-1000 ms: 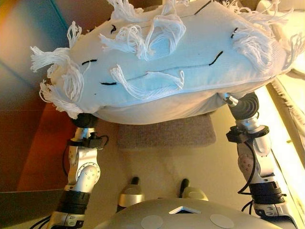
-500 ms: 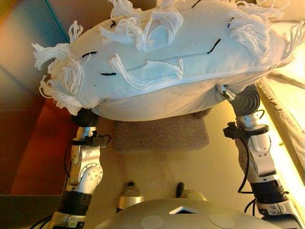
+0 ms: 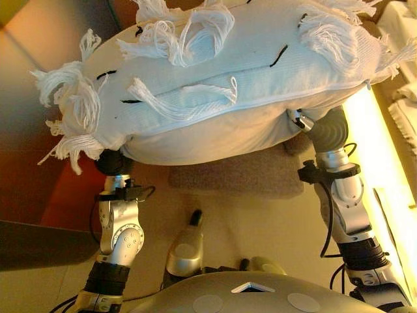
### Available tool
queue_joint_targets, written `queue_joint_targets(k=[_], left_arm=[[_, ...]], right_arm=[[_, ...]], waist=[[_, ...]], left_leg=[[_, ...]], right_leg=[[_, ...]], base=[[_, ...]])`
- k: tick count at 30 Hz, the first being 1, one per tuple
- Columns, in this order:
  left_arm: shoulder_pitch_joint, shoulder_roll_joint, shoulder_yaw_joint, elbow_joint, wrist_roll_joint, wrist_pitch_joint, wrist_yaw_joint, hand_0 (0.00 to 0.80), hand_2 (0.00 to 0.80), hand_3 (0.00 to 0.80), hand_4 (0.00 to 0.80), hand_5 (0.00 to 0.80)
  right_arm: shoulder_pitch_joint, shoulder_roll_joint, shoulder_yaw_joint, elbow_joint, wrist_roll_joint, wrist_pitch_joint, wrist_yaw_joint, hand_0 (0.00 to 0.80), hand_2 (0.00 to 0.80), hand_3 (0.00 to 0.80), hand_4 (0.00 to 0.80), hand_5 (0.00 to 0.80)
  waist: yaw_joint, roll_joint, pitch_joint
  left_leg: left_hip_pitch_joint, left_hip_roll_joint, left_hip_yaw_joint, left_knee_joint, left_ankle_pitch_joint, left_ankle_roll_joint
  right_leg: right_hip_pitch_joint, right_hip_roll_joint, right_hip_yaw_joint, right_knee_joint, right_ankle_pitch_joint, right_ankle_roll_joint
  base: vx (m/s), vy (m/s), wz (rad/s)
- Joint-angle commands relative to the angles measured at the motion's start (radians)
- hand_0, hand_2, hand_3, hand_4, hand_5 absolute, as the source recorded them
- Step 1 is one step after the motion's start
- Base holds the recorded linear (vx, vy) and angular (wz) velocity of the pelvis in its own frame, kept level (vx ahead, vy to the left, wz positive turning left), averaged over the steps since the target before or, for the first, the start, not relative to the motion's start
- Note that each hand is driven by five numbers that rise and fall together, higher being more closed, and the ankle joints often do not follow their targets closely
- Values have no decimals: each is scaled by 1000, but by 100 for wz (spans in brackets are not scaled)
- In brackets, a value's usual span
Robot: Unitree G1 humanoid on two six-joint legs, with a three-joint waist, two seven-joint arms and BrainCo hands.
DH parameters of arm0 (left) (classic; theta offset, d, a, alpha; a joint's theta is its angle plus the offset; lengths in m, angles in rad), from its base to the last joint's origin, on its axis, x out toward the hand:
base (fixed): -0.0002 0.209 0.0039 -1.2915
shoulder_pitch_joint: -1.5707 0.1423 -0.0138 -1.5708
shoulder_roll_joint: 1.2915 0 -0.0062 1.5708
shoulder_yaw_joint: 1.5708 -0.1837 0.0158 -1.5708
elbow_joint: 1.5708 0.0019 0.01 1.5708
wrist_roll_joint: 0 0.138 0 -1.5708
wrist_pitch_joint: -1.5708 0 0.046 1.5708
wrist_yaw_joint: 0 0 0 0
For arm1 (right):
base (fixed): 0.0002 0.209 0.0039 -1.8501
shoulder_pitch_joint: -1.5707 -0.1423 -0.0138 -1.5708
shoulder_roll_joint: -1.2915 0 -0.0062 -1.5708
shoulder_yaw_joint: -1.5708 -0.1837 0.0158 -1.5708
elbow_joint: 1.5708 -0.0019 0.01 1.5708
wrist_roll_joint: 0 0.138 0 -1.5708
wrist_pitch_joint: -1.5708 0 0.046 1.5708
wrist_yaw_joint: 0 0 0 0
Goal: Pick up the cushion and take it to the sofa
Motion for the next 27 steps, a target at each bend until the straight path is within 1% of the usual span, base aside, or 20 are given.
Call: queue_joint_targets(k=[1,2,3,5,6,7,8,9,10,11,12,13,14,15,16,18,19,20,22,27], left_arm=[[-81,19,-6,-152,83,-55,-50,800,800,800,800,800],[-91,26,-5,-152,91,-52,-35,800,800,800,800,800],[-98,31,-9,-148,97,-53,-21,800,800,800,800,800],[-118,42,-12,-140,110,-27,14,800,800,800,800,800],[-116,43,-8,-143,135,-19,16,800,800,800,800,800],[-109,49,-2,-151,176,-11,25,800,800,800,800,800],[-105,63,4,-161,187,4,32,800,800,800,800,800],[-103,69,8,-160,188,15,36,800,800,800,800,800],[-102,72,14,-154,204,19,46,800,800,800,800,800],[-104,81,20,-143,217,21,55,800,800,800,800,800],[-107,91,25,-137,214,30,58,800,800,800,800,800],[-107,96,30,-131,217,41,58,800,800,800,800,800],[-107,96,32,-125,233,47,61,800,800,800,800,800],[-109,97,30,-119,243,58,62,800,800,800,800,800],[-112,99,25,-113,241,68,62,800,800,800,800,800],[-123,98,3,-84,252,89,61,800,800,800,800,800],[-135,96,-11,-72,254,100,63,800,800,800,800,800],[-147,89,-27,-51,261,121,67,800,800,800,800,800],[-158,70,-57,-3,290,130,74,800,800,800,800,800],[-181,34,-96,110,340,172,132,800,800,800,800,800]], right_arm=[[-77,-27,42,-138,0,-69,43,800,800,800,800,800],[-78,-26,42,-132,4,-77,40,800,800,800,800,800],[-78,-26,43,-126,10,-83,39,800,800,800,800,800],[-54,-16,34,-128,38,-75,26,800,800,800,800,800],[-43,-10,29,-131,35,-71,17,800,800,800,800,800],[-25,4,25,-134,22,-69,4,800,800,800,800,800],[-8,14,24,-141,5,-66,-18,800,800,800,800,800],[0,28,30,-140,-10,-64,-34,800,800,800,800,800],[2,43,35,-134,-14,-62,-42,800,800,800,800,800],[9,55,34,-130,-21,-58,-49,800,800,800,800,800],[9,61,36,-127,-36,-50,-69,800,800,800,800,800],[4,64,42,-123,-60,-39,-100,800,800,800,800,800],[-3,66,47,-112,-78,-36,-125,800,800,800,800,800],[-11,64,52,-94,-90,-43,-147,800,800,800,800,800],[-13,62,56,-77,-97,-48,-163,800,800,800,800,800],[-19,50,58,-30,-114,-44,-202,800,800,800,800,800],[-27,47,61,-7,-120,-37,-222,800,800,800,800,800],[-33,49,61,32,-114,-37,-238,800,800,800,800,800],[-35,52,53,82,-92,-18,-256,800,800,800,800,800],[-67,68,58,228,-61,69,-258,800,800,800,800,800]], waist=[[-13,-6,-89],[-15,-9,-96],[-15,-16,-98],[-11,-42,-127],[-3,-39,-141],[1,-41,-155],[-4,-37,-165],[-19,-42,-164],[-30,-42,-164],[-43,-42,-159],[-54,-44,-153],[-61,-37,-146],[-68,-33,-138],[-81,-30,-129],[-97,-27,-119],[-135,-25,-105],[-150,-27,-101],[-160,-28,-103],[-164,-32,-117],[-161,-39,-154]], left_leg=[[-35,64,28,-130,246,-45],[-31,68,57,-127,241,-43],[-28,63,68,-120,235,-36],[-34,17,81,-54,189,11],[-41,11,86,-28,174,30],[-35,-8,89,-13,158,47],[-21,-27,93,-2,139,67],[5,-51,94,-3,117,79],[23,-61,99,-6,105,86],[46,-72,105,-18,103,89],[70,-83,111,-34,107,88],[96,-87,118,-48,106,84],[120,-89,117,-61,102,80],[153,-93,110,-74,93,76],[182,-96,101,-83,83,73],[227,-101,92,-86,51,72],[244,-103,89,-86,33,75],[257,-99,83,-86,15,78],[273,-94,74,-89,4,71],[295,-76,95,-94,-12,50]], right_leg=[[145,-25,-124,42,-14,12],[156,-56,-136,71,5,34],[164,-79,-139,94,26,52],[183,-135,-148,189,170,112],[177,-140,-142,231,234,121],[164,-150,-139,284,306,123],[130,-146,-136,341,348,119],[77,-140,-133,385,363,114],[28,-125,-131,397,369,108],[-10,-96,-150,363,340,101],[-45,-76,-183,315,319,95],[-89,-68,-232,243,288,82],[-119,-69,-265,191,268,71],[-157,-63,-285,109,270,61],[-172,-59,-289,60,274,56],[-200,-63,-261,-34,312,57],[-213,-67,-241,-48,335,63],[-217,-67,-218,-48,333,64],[-176,-60,-216,-118,321,61],[-99,-58,-226,-214,332,51]], base=[[524,287,-64],[453,270,-83],[525,312,-102],[558,320,-66],[509,288,-24],[464,252,-27],[532,223,-20],[456,175,1],[418,138,21],[381,122,24],[387,104,-4],[356,60,-28],[318,2,-29],[269,-45,-9],[261,-75,5],[239,-90,31],[221,-112,52],[228,-131,68],[218,-146,65],[199,-111,-2]])
